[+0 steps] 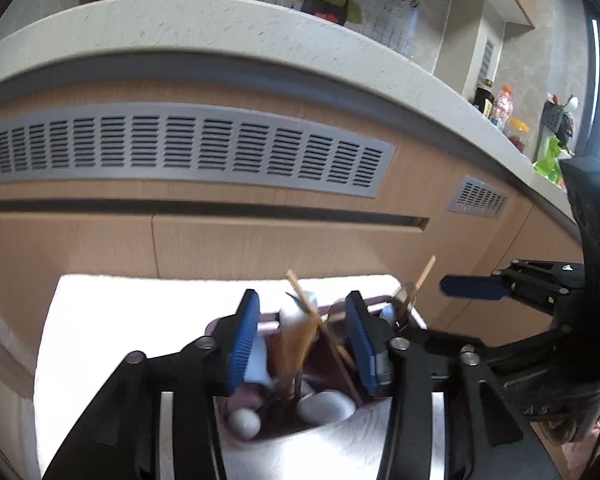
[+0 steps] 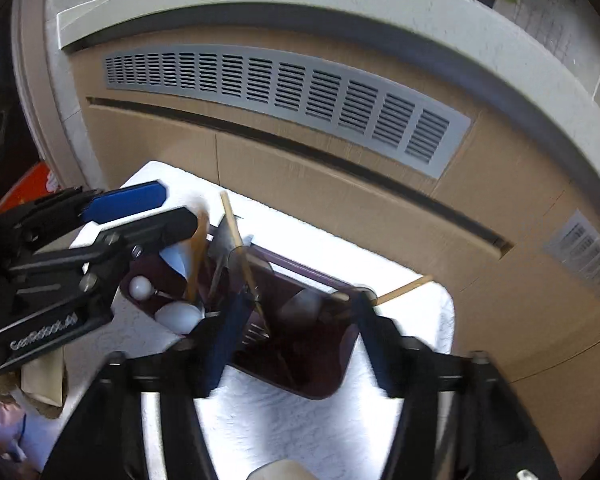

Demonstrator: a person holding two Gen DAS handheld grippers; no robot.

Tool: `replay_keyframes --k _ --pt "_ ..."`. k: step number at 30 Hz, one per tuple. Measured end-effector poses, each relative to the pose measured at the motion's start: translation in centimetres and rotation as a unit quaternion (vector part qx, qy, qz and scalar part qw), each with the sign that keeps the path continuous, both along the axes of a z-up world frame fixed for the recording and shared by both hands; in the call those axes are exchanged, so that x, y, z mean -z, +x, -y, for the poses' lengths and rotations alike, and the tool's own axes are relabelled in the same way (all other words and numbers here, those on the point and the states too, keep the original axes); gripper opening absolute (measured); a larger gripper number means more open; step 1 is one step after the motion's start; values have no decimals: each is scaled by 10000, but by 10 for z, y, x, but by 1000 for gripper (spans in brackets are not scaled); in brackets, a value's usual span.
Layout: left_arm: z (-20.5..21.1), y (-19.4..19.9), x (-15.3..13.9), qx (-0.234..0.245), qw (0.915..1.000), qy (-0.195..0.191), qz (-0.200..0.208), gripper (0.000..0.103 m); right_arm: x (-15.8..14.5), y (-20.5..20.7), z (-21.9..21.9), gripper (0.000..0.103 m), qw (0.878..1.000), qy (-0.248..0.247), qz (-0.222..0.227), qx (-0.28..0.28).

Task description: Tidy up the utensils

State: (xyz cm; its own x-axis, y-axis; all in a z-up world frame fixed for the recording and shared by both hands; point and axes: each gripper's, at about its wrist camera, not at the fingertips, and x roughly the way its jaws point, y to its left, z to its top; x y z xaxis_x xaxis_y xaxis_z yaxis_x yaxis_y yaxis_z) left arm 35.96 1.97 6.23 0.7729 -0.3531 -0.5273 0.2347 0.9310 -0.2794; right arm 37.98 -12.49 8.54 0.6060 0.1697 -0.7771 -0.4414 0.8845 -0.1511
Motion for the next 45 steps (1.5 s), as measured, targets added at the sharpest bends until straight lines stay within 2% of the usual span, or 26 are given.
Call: replay_keyframes --k 2,4,10,11,13,15,17,21,24,26,35,45 --pt "-3 -9 0 -54 10000 -13 10 51 2 -6 4 61 9999 25 149 84" --pt "-5 -22 -2 -144 9999 45 59 56 2 -14 9 67 9994 111 274 184" --pt "-7 -86 -7 -550 9976 348 234 70 0 -71 39 71 9929 641 725 687" --pt "-7 -101 -7 -654 9965 434 278 71 -1 -81 44 74 9907 762 819 774" --pt "-4 -126 -3 -735 9955 517 289 80 -1 -111 56 87 9824 1113 1089 1033" --pt "-2 -148 2 -754 9953 552 241 82 2 -137 67 91 9721 1399 1349 1314" --pt "0 -173 8 -874 9938 640 234 83 5 -157 73 96 9673 1468 1430 1493" --pt "6 -211 16 -1081 9908 793 204 97 19 -193 80 97 9635 1622 1327 1665" --pt "12 -237 20 -1239 9871 956 328 103 28 -220 81 97 9630 1447 1467 1734" --pt "18 -251 22 -1338 9846 1033 444 103 33 -231 80 97 9619 1342 1580 1780" --pt "30 -267 17 -1253 9845 1123 491 103 37 -257 80 97 9637 1259 1599 1725" --pt "29 -265 17 -1240 9853 1102 405 103 39 -259 80 98 9650 1175 1623 1691"
